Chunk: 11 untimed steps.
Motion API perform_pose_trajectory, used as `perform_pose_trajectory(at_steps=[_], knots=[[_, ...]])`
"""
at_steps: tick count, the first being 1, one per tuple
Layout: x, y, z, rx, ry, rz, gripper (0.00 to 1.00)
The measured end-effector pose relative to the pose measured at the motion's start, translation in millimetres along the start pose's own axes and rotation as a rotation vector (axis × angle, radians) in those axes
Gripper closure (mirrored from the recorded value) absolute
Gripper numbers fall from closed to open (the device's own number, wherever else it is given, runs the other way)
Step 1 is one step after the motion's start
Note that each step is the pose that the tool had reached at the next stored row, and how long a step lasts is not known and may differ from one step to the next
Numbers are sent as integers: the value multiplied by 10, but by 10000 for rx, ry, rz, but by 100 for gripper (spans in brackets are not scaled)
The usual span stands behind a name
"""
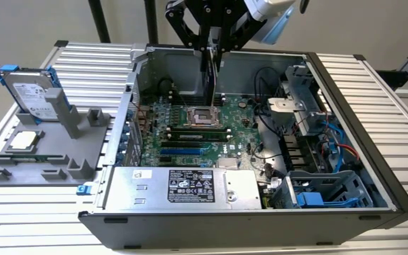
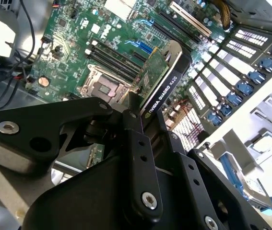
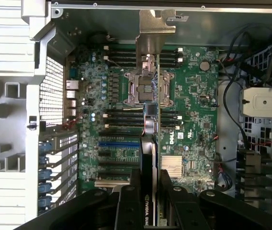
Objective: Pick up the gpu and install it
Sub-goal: 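Pick up the gpu and move the gpu toward the slot, then insert the gpu into the slot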
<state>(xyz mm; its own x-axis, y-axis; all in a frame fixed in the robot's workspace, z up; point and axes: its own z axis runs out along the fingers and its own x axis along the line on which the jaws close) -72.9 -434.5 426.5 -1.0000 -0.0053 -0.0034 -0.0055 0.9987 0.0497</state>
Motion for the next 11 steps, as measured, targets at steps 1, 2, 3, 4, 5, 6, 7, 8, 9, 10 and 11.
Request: perform_pose_trajectory(at_steps=[1, 2, 3, 4, 5, 6, 7, 8, 9, 10, 11], knots=[[0, 0, 0, 0, 1, -22, 100], [0, 0, 0, 0, 2, -46, 100], [0, 0, 0, -1, 3, -70, 100], [0, 0, 0, 0, 4, -90, 100], [0, 0, 0, -1, 4, -94, 100], [0, 0, 0, -1, 5, -95, 100], [0, 0, 0, -1, 5, -96, 100], [0, 0, 0, -1, 4, -96, 100], [0, 0, 0, -1, 5, -96, 100], [0, 0, 0, -1, 4, -96, 100], [0, 0, 0, -1, 5, -96, 100]])
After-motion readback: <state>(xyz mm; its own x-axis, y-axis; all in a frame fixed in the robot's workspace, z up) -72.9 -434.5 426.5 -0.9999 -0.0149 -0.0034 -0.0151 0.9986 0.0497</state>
